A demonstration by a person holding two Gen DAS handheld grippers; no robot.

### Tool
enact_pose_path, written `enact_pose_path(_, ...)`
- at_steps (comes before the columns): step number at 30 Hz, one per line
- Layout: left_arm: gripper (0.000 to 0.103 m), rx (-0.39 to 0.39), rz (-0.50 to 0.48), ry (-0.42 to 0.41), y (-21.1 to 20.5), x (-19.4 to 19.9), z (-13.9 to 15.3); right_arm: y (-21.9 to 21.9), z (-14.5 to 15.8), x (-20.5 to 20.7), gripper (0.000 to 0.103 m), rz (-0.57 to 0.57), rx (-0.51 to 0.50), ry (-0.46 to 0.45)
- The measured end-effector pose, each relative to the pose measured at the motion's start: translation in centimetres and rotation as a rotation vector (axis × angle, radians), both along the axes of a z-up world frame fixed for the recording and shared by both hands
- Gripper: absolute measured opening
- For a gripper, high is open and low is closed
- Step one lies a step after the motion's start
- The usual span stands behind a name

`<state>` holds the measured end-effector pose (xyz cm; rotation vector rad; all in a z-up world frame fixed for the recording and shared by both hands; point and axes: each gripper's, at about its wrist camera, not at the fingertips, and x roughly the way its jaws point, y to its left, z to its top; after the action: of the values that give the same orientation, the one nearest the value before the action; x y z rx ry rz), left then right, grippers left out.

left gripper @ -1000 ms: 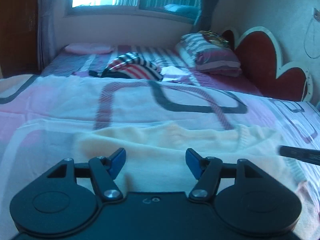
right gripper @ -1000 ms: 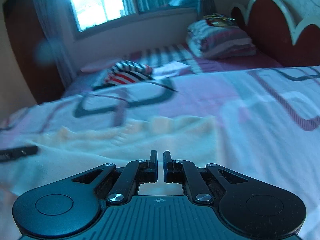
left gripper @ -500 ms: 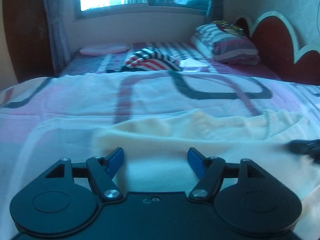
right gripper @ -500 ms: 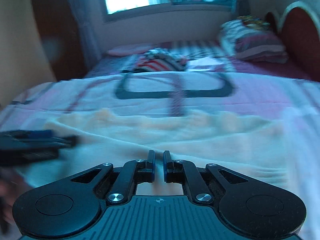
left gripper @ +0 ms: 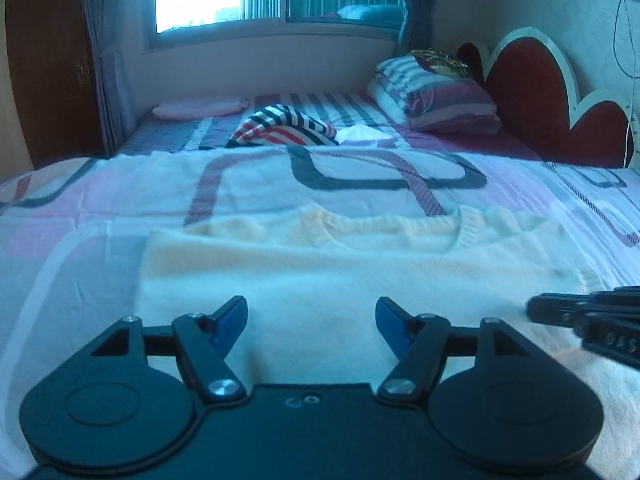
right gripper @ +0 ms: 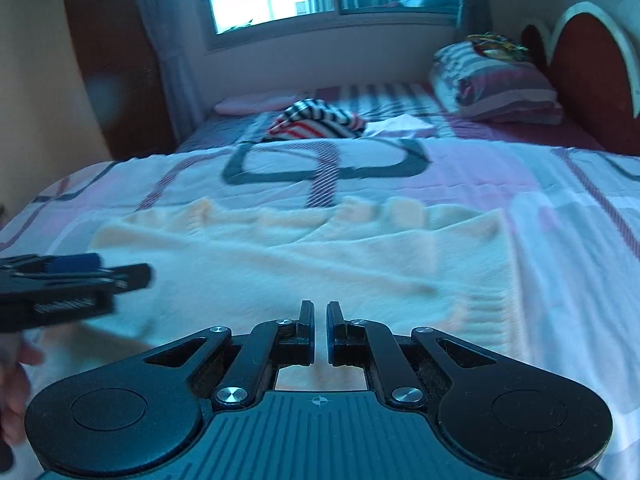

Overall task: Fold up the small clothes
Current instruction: 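Lift both grippers away from the folded sweater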

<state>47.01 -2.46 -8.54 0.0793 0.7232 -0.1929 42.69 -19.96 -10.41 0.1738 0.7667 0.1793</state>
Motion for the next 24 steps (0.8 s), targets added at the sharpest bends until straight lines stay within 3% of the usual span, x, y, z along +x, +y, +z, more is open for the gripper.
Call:
enact_pose_path(5,0.069,0.011,0.014,0.028,-0.3,-1.0,-1.0,-0.1,-1.0,-0.4,0.005,0.019,0.002,0.016)
enact_pose_path(16,0.071,0.034,0.096,0.038,3.4,-2.3,-1.0,-7.4,-1.0,-2.8,0.005,-0.092,0.022,0.038)
enact_pose_path(19,0.072,0.002,0.108,0.046,4.1,-2.3,-1.0,-7.7,-0.9,-2.9,0.005,-0.075,0.026,0.037)
enact_pose_path(24,0.072,0.027,0.129,0.057,3.4,-2.1,-1.0,-7.8,-1.1,-2.9,0.005,-0.071,0.039,0.039)
